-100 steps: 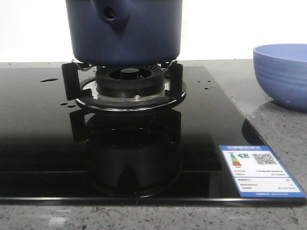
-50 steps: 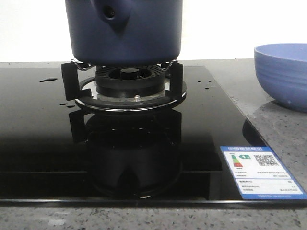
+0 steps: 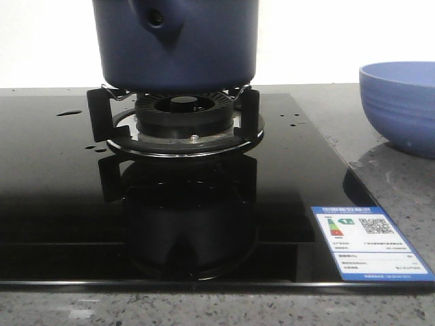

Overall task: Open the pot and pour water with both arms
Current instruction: 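Grasp the purple lid knob with the left gripper and lift the lid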

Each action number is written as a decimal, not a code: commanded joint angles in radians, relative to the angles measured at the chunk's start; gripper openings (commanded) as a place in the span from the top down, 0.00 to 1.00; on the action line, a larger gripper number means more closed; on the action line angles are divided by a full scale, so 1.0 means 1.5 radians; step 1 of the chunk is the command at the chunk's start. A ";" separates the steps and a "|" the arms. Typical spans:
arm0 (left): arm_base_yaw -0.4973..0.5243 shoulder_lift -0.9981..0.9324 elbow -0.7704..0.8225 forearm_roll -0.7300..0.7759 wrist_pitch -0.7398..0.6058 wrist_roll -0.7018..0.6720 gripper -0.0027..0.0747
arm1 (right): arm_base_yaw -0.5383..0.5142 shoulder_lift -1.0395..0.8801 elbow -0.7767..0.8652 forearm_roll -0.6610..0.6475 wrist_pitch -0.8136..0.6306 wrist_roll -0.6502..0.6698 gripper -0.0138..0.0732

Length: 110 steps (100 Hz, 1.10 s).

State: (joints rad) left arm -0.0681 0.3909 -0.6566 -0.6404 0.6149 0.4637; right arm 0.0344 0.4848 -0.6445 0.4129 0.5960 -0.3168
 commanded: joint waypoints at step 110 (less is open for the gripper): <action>-0.068 0.521 -0.216 -0.657 0.109 0.704 0.41 | 0.028 0.064 -0.067 0.012 0.018 -0.022 0.24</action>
State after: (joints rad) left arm -0.1506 1.1420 -0.9084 -1.5654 0.7472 1.4887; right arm 0.0737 0.5686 -0.7082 0.4129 0.6867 -0.3404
